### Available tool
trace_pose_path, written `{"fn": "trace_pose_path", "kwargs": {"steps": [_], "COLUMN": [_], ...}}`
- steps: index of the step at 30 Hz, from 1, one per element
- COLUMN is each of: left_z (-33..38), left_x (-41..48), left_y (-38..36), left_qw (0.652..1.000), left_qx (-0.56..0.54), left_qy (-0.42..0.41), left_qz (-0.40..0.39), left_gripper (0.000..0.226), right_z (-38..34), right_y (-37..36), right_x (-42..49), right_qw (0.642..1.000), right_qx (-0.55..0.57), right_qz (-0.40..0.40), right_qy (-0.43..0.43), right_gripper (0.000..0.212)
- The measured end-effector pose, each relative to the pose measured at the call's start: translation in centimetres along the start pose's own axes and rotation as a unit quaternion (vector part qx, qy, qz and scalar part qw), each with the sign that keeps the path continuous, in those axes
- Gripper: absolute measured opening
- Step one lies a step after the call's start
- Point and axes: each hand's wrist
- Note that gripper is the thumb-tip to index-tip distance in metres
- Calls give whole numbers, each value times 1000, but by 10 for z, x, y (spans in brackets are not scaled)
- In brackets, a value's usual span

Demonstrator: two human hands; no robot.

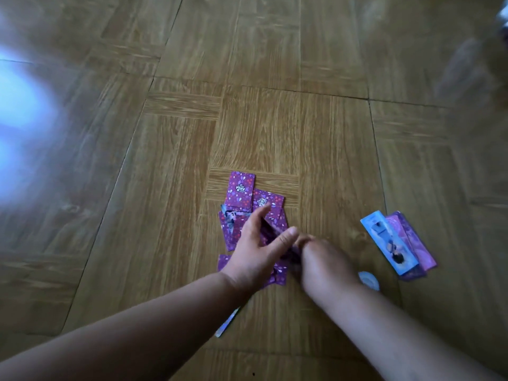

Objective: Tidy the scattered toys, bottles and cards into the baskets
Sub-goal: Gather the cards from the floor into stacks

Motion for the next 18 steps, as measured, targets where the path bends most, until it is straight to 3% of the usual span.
{"fn": "trace_pose_path", "kwargs": {"steps": [2,4,8,11,14,18], "left_z": [-1,2,4,-2,-3,0], "left_x": [5,7,6,16,23,11], "left_y": [-8,-12,-18,-18,-19,-32], "left_qw": [998,999,998,999,997,988], "left_qx": [54,21,-36,-2,65,154], "left_qy": [31,29,41,38,-9,-20], "left_qz": [13,-7,-29,20,51,-21], "left_gripper": [56,26,23,17,32,89], "right_z": [3,11,23,31,35,34], "right_y": [-18,-27,-30,-28,-30,-29], "right_x": [-2,-4,-15,-24,-31,-32], "right_qw": [1000,1000,995,988,990,996], "right_qx": [-2,15,49,96,100,60], "right_qz": [-15,15,65,109,78,40], "right_qy": [-7,-19,-49,-54,-65,-51], "right_gripper": [28,24,15,19,27,28]}}
Point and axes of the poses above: each hand's wrist, its own x-axis towards the middle knuckle, its own y-axis out of the back of the hand, z = x × y, and after that the axes turned 13 degrees about y, right-handed
